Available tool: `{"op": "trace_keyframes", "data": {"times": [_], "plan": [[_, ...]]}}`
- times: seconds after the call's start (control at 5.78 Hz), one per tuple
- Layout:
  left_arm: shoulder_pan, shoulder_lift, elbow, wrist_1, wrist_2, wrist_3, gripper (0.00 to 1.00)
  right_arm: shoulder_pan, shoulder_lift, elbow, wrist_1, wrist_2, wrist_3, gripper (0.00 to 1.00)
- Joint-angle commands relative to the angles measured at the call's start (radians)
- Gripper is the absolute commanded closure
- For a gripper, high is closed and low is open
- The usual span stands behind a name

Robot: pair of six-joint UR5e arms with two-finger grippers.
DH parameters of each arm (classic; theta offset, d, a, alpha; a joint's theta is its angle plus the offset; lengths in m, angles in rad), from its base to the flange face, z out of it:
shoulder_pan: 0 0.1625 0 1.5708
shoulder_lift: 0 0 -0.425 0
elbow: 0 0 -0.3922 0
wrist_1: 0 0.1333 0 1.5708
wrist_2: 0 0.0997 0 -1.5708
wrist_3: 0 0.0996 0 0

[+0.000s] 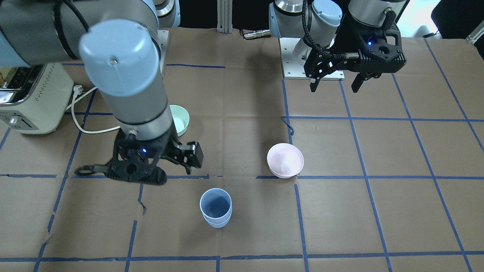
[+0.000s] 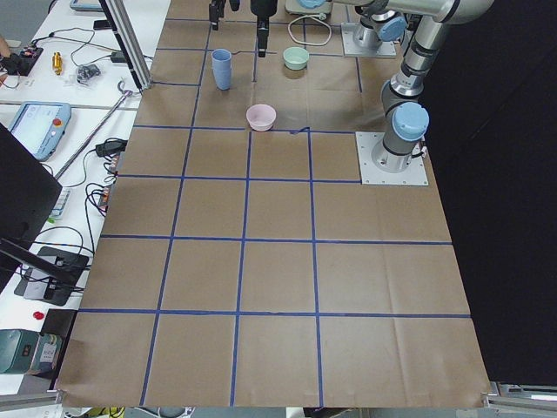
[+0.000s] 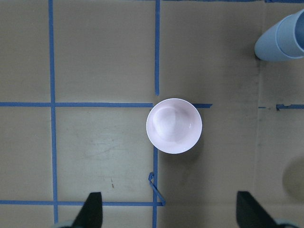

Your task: Stack blue cups with both arms

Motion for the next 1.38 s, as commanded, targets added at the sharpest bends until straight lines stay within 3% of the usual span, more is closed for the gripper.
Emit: {"op": "trace_keyframes", "data": {"times": [0.0, 0.17, 0.35, 1.21], "plan": [[0.0, 0.0, 0.0, 0.0, 0.0, 0.0, 0.01, -0.088, -0.227, 0.217, 0.086, -0.004, -0.105, 0.0], [0.0, 0.0, 0.0, 0.0, 0.0, 0.0, 0.01, -0.116, -0.317, 0.343, 0.04, 0.001, -0.107, 0.0], [0.0, 0.0, 0.0, 0.0, 0.0, 0.0, 0.01, -0.129, -0.328, 0.387, -0.08, -0.01, -0.11, 0.0], [0.002, 0.002, 0.0, 0.0, 0.0, 0.0, 0.01, -0.161, -0.336, 0.381, -0.092, -0.008, -0.108, 0.0]]}}
